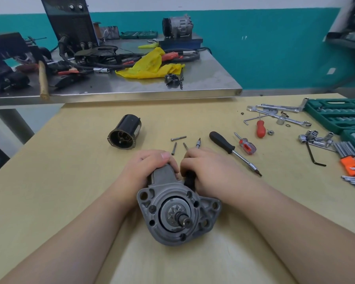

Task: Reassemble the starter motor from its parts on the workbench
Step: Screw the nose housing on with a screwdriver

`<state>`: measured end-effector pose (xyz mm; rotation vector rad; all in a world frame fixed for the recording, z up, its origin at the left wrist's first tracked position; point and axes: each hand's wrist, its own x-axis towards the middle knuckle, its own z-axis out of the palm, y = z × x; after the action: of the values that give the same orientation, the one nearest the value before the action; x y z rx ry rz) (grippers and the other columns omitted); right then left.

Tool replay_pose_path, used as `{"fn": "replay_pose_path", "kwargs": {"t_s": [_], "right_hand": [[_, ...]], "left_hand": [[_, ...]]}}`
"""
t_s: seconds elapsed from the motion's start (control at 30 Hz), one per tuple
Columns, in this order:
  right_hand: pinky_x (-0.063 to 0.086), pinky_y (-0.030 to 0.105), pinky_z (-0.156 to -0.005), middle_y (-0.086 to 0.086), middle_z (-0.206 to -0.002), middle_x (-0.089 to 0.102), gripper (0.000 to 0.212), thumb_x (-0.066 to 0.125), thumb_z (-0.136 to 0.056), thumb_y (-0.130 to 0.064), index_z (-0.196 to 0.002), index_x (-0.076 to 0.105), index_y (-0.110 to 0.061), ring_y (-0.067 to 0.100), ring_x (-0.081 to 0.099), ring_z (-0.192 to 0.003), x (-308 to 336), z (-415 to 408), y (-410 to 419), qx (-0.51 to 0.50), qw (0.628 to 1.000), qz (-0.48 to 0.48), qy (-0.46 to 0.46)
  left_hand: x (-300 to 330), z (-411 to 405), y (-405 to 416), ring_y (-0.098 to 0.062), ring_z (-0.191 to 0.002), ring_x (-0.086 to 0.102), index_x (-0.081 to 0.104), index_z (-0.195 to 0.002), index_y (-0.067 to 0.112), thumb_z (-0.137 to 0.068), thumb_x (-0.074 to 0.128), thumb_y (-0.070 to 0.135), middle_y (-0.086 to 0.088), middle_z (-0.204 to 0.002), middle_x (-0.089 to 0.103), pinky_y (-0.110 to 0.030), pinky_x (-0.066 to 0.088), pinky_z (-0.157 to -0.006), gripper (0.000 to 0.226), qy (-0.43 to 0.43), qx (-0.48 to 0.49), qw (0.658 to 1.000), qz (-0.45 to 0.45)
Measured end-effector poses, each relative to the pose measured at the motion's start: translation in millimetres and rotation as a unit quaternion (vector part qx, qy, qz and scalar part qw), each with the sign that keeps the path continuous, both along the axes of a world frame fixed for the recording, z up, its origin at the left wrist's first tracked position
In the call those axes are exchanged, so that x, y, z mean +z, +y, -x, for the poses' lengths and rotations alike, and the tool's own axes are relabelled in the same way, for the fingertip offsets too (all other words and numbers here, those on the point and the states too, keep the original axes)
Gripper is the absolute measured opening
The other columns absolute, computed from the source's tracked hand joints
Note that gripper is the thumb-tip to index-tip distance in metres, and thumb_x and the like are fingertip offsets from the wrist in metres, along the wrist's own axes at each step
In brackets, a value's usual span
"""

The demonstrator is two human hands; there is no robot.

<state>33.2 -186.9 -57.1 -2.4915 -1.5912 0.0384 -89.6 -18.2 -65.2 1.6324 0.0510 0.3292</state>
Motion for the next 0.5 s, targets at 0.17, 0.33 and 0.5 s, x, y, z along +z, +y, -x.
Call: {"fn": "replay_pose_path", "kwargs": {"t_s": [0.17,0.33,0.5], "right_hand": [[0.047,0.038,-0.078,-0.013,-0.107,0.061,0.032,0.044,-0.081,-0.018,-0.103,0.063,-0.03,0.019,0.054,-0.107,4.7,-7.6,-1.9,-0.107,0.98,-0.155,0.071],[0.052,0.035,-0.081,-0.015,-0.098,0.066,0.038,0.053,-0.079,0.001,-0.098,0.064,-0.029,0.007,0.058,-0.093,7.3,-10.6,-6.8,-0.189,0.878,-0.406,0.168],[0.052,0.022,-0.08,-0.02,-0.098,0.072,0.038,0.059,-0.084,0.007,-0.097,0.065,-0.028,0.0,0.067,-0.093,10.7,-1.0,-3.3,-0.218,0.767,-0.534,0.282]], "left_hand": [[-1.3,-0.6,1.1,-0.027,-0.077,0.068,0.078,-0.081,0.002,-0.089,0.059,0.047,-0.023,-0.083,0.074,-0.035,0.056,-0.07,0.05,0.002,0.01,1.0,-0.009],[-2.3,-1.3,1.6,-0.03,-0.079,0.068,0.079,-0.082,0.004,-0.09,0.06,0.049,-0.027,-0.086,0.072,-0.04,0.056,-0.071,0.049,0.013,0.014,1.0,-0.007],[-2.6,-2.4,-0.6,-0.031,-0.077,0.066,0.078,-0.084,0.004,-0.091,0.063,0.054,-0.031,-0.088,0.069,-0.045,0.054,-0.072,0.053,0.03,0.023,0.999,-0.008]]}}
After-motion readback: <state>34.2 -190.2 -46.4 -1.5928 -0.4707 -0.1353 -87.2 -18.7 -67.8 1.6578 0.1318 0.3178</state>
